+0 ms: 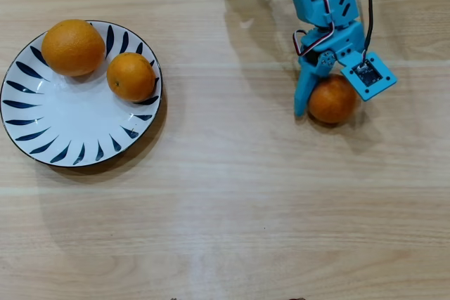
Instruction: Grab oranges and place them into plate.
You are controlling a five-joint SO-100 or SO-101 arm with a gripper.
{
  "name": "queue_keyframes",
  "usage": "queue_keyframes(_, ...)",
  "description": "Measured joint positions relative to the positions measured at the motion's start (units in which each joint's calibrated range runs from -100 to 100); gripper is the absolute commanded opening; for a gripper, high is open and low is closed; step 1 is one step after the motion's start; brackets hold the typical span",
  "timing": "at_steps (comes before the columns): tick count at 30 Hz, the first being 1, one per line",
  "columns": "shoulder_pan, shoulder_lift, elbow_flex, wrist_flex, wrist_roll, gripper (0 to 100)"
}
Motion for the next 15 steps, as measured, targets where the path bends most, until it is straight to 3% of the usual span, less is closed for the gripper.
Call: queue_keyframes(15,0.84,-0.08,0.00,0.00,-0.05,29)
